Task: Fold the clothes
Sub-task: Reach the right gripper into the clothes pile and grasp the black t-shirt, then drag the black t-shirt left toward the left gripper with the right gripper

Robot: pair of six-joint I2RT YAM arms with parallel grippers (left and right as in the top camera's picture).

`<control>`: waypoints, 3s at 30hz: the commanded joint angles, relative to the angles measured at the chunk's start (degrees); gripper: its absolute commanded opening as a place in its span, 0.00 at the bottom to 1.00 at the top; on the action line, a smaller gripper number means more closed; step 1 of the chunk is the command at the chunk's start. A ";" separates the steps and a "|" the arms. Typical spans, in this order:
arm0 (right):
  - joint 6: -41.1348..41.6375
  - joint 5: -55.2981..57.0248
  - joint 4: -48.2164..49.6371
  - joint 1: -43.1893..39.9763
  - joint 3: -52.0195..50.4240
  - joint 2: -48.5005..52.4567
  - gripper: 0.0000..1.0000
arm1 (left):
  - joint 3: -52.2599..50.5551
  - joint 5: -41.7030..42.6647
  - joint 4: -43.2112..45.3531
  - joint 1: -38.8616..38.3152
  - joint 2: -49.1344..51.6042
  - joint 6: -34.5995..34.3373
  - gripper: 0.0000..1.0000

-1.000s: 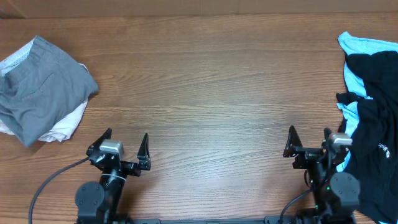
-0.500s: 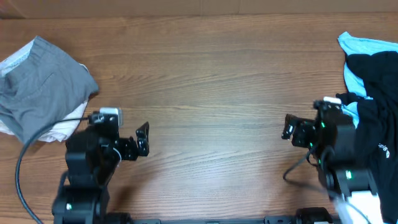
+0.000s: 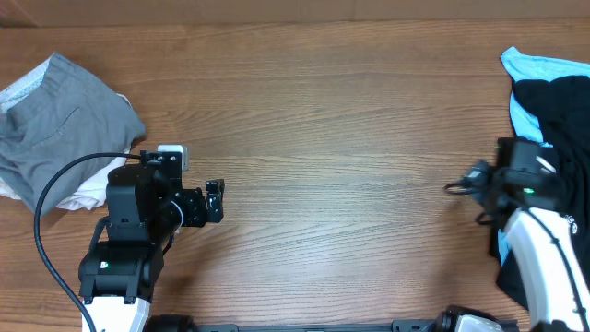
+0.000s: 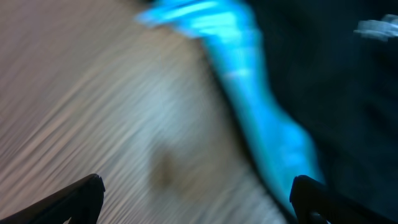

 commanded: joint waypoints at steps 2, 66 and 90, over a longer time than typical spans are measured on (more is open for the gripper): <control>7.63 3.26 0.09 -11.72 -0.04 4.07 0.96 | 1.51 0.90 0.02 -0.37 -0.07 -0.83 1.00; -20.59 -40.33 29.46 44.89 18.95 17.14 0.05 | 1.51 0.70 1.95 -0.37 0.04 -0.83 1.00; -10.16 -14.03 -9.07 1.14 19.61 5.88 0.95 | 1.51 12.83 13.40 -10.29 16.28 -13.20 1.00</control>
